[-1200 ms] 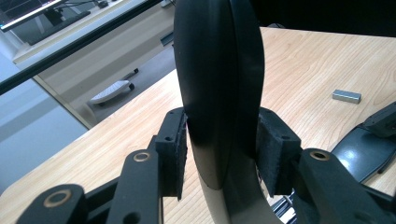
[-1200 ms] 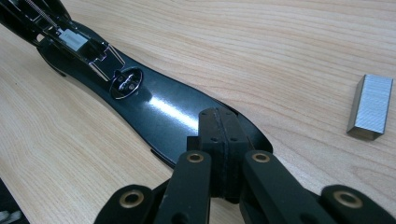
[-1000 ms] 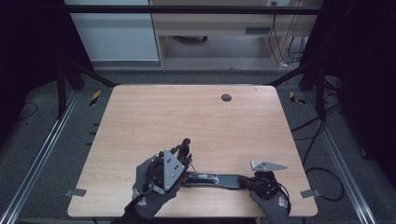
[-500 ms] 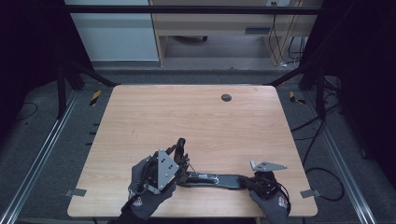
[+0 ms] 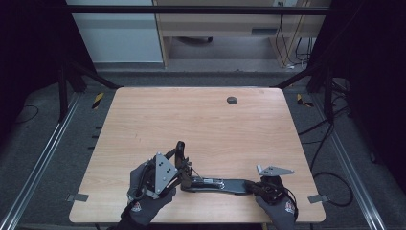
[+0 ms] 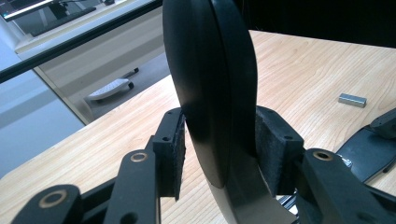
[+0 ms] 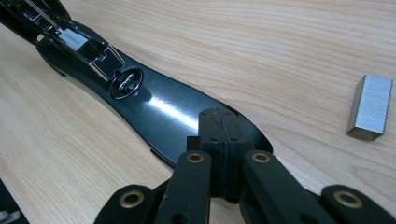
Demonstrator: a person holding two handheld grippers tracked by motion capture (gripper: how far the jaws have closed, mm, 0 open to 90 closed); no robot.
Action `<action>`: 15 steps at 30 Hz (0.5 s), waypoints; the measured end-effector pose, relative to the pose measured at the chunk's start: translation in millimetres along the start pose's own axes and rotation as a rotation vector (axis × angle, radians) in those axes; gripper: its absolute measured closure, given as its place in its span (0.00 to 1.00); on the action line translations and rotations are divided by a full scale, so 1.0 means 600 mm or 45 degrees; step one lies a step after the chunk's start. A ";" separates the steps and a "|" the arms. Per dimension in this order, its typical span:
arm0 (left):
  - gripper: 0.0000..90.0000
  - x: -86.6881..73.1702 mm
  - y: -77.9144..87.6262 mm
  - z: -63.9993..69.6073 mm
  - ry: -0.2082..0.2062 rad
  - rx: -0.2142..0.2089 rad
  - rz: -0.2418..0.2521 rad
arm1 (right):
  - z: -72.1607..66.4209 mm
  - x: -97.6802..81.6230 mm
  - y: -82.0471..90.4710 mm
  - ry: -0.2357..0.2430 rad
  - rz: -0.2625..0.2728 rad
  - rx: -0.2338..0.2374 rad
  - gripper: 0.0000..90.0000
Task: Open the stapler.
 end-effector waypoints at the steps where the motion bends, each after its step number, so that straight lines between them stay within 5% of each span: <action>1: 0.62 0.000 0.000 -0.001 0.003 0.000 0.002 | 0.000 0.000 0.000 0.000 0.001 0.001 1.00; 15: 0.62 -0.004 0.004 -0.006 0.026 0.003 0.008 | 0.000 0.000 0.000 0.002 0.002 0.002 1.00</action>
Point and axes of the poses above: each handheld gripper's, and its own axes: y roughly backward along the jaws, x roughly out of its top, z roughly to its right, the point moved 5 cm from there along -y, roughly forward along the jaws, and after that the axes turned 11 degrees about z, right-handed, at the moved point
